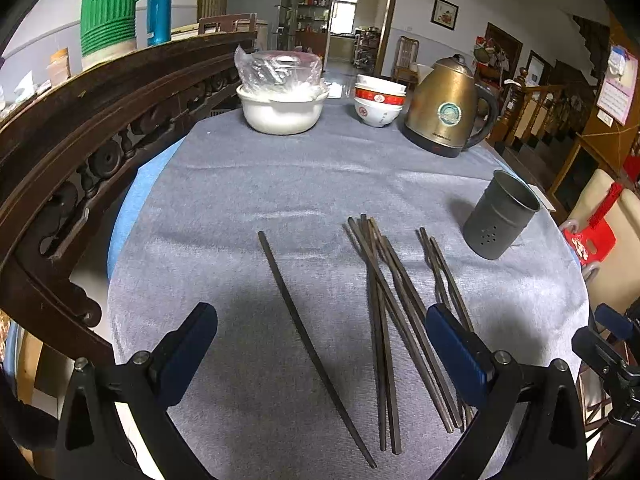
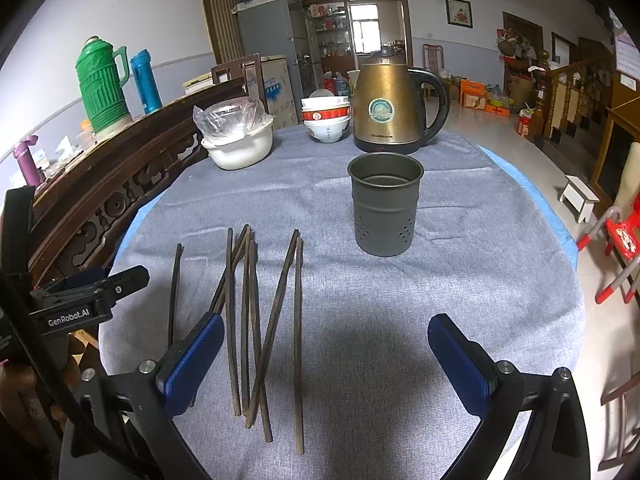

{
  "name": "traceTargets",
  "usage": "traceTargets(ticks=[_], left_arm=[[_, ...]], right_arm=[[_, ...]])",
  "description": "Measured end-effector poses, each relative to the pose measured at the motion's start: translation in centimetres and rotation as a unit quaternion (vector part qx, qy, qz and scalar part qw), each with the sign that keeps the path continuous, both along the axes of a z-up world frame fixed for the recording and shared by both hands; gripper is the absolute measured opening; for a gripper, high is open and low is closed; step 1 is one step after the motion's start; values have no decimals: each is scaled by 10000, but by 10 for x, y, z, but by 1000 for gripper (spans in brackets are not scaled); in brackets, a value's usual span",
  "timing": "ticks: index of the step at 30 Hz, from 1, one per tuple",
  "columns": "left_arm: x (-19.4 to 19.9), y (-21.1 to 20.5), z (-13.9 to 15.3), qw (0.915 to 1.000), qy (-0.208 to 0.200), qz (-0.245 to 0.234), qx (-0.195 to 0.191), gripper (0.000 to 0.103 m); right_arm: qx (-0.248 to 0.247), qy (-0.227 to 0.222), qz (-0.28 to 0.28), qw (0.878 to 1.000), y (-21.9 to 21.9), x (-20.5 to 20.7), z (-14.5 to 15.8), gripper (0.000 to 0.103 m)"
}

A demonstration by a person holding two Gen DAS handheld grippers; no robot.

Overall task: Organize utensils
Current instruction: 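Move both grippers toward the dark chopsticks lying on the cloth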

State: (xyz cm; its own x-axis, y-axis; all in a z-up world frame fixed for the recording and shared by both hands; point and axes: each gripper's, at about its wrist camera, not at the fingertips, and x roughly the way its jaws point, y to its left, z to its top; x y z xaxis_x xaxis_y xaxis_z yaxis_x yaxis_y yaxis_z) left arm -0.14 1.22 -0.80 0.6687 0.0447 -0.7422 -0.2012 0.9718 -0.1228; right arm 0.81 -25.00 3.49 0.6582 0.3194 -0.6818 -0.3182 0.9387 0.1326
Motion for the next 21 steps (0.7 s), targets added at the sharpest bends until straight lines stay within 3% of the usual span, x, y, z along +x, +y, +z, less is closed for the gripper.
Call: traceTargets(ticks=[6,21], left_arm=[[2,5,-7,9998,174,106,-60,103],[0,4,-5,9999,147,54,-67,103]], right_arm=[[-6,14,-4,10000,-1,1,-1,103],[-55,142,19,9999,1,3,-2,103]])
